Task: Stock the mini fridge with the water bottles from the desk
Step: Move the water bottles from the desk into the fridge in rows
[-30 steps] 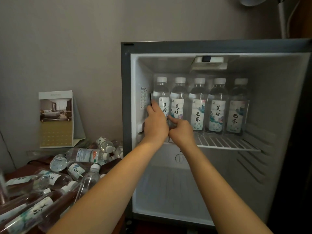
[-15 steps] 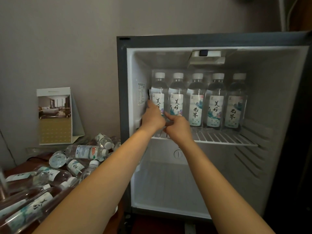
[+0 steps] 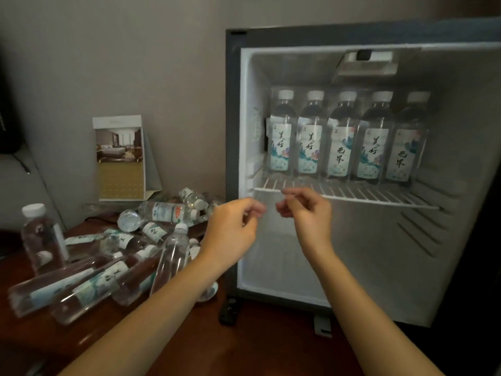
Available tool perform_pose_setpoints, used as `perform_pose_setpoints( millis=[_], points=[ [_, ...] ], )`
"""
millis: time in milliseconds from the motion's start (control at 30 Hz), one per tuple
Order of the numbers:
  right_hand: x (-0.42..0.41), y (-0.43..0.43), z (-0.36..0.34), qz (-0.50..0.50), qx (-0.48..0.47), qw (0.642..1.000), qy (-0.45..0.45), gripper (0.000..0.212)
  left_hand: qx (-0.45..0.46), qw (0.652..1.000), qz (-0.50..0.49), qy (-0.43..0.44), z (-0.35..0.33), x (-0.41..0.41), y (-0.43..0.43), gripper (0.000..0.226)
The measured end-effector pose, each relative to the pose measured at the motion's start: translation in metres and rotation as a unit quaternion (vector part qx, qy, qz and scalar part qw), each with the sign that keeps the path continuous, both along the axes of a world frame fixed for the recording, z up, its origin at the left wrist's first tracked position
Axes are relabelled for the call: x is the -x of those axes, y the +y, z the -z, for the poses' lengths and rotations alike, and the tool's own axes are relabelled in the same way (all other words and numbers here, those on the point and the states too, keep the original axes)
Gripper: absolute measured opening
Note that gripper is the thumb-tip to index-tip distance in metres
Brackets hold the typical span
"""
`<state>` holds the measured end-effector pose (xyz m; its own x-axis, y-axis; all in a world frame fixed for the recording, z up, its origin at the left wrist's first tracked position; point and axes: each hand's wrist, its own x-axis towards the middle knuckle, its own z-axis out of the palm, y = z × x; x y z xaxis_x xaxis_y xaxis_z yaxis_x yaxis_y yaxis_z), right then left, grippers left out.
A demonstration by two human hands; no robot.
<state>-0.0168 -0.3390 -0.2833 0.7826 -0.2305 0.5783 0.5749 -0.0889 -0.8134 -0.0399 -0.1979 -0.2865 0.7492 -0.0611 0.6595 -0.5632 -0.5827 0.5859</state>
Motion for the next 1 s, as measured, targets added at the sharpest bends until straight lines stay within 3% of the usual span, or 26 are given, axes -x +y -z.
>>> perform_pose_setpoints(
  millis=[200, 267, 333, 433, 500, 600, 700, 767, 833, 900, 1000],
  points=[
    [0.010, 0.063, 0.081, -0.137, 0.104, 0.971, 0.165, 0.030, -0.008, 0.987, -0.141, 0.070, 0.072, 0.004, 0.074, 0.021],
    [0.006, 0.081, 0.100, -0.138, 0.176, 0.956, 0.188, 0.024, -0.023, 0.974, -0.199, 0.107, 0.087, -0.005, 0.094, 0.023],
    [0.003, 0.097, 0.112, -0.110, 0.252, 0.942, 0.194, 0.023, -0.057, 0.953, -0.240, 0.175, 0.099, -0.015, 0.109, 0.032],
    [-0.002, 0.115, 0.119, -0.074, 0.295, 0.934, 0.186, 0.034, -0.112, 0.923, -0.257, 0.263, 0.117, -0.026, 0.122, 0.066],
    [-0.008, 0.125, 0.122, -0.077, 0.334, 0.921, 0.185, 0.041, -0.089, 0.910, -0.255, 0.314, 0.124, -0.029, 0.124, 0.079],
    [-0.017, 0.137, 0.133, -0.098, 0.411, 0.889, 0.174, 0.050, -0.068, 0.895, -0.258, 0.358, 0.126, -0.032, 0.124, 0.079],
    [-0.022, 0.138, 0.143, -0.098, 0.467, 0.864, 0.159, 0.052, -0.071, 0.899, -0.255, 0.348, 0.128, -0.034, 0.125, 0.072],
    [-0.023, 0.138, 0.144, -0.095, 0.473, 0.862, 0.159, 0.052, -0.015, 0.912, -0.226, 0.341, 0.132, -0.032, 0.129, 0.070],
    [-0.021, 0.139, 0.142, -0.089, 0.488, 0.856, 0.143, 0.050, 0.111, 0.921, -0.161, 0.336, 0.138, -0.027, 0.135, 0.071],
    [-0.018, 0.143, 0.140, -0.083, 0.511, 0.846, 0.129, 0.046, 0.215, 0.916, -0.096, 0.324, 0.145, -0.019, 0.140, 0.070],
    [-0.013, 0.152, 0.136, -0.105, 0.519, 0.839, 0.130, 0.044, 0.292, 0.905, -0.038, 0.308, 0.151, -0.008, 0.146, 0.057]
  ],
)
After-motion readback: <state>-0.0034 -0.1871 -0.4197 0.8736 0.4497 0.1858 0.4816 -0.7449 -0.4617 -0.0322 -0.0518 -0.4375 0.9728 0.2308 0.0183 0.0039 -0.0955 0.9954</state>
